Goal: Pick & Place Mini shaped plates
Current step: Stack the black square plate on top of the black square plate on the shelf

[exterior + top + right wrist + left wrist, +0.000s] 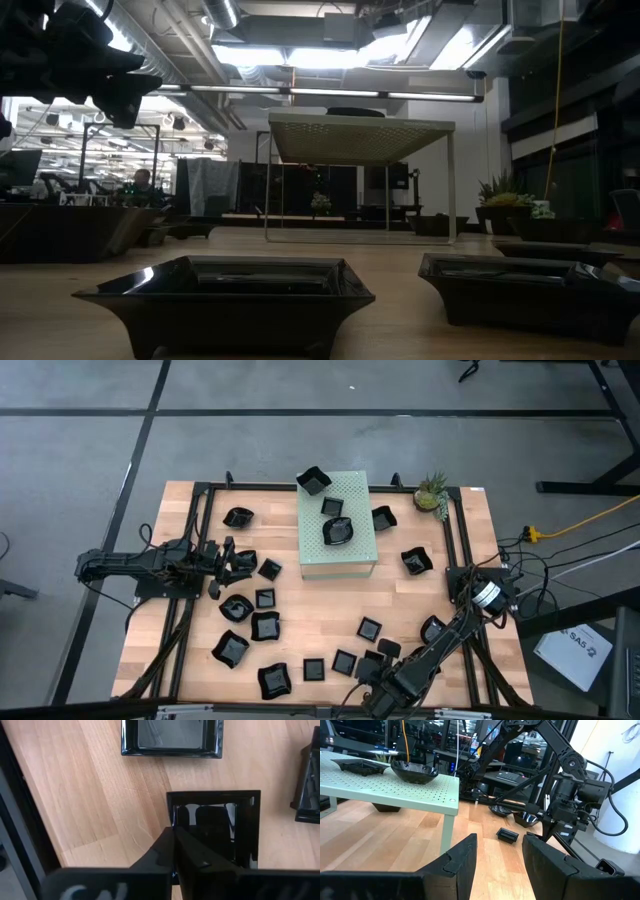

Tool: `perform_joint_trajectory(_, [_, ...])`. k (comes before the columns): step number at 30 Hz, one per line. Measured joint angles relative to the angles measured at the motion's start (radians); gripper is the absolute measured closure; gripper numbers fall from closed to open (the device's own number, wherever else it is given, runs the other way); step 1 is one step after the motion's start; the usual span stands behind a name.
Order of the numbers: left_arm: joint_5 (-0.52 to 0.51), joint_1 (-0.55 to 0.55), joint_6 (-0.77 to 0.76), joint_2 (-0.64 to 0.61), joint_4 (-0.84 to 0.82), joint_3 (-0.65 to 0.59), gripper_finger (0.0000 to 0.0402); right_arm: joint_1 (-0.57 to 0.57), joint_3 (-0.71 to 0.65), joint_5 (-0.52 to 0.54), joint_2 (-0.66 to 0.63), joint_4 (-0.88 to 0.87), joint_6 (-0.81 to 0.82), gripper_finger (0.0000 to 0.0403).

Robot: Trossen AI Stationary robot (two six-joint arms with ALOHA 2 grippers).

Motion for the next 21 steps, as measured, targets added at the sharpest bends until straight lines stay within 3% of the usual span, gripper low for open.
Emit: perform_joint_trajectory(21, [0.0,0.0,0.0,0.0,0.0,0.0,0.0249,0.016,0.132,-0.007,0.0,-0.152,-0.048,0.0401])
